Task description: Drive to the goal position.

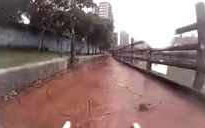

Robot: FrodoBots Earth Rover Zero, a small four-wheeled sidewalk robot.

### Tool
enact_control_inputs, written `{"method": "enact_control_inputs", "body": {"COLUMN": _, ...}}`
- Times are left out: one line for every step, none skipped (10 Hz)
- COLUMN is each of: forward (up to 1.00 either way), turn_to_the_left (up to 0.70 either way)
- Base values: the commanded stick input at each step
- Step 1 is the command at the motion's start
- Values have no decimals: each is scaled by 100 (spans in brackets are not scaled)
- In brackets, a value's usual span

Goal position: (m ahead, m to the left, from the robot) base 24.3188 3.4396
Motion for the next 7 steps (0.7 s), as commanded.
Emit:
{"method": "enact_control_inputs", "body": {"forward": 50, "turn_to_the_left": 50}}
{"method": "enact_control_inputs", "body": {"forward": 50, "turn_to_the_left": 50}}
{"method": "enact_control_inputs", "body": {"forward": 50, "turn_to_the_left": 35}}
{"method": "enact_control_inputs", "body": {"forward": 50, "turn_to_the_left": 0}}
{"method": "enact_control_inputs", "body": {"forward": 50, "turn_to_the_left": 0}}
{"method": "enact_control_inputs", "body": {"forward": 50, "turn_to_the_left": 0}}
{"method": "enact_control_inputs", "body": {"forward": 50, "turn_to_the_left": 0}}
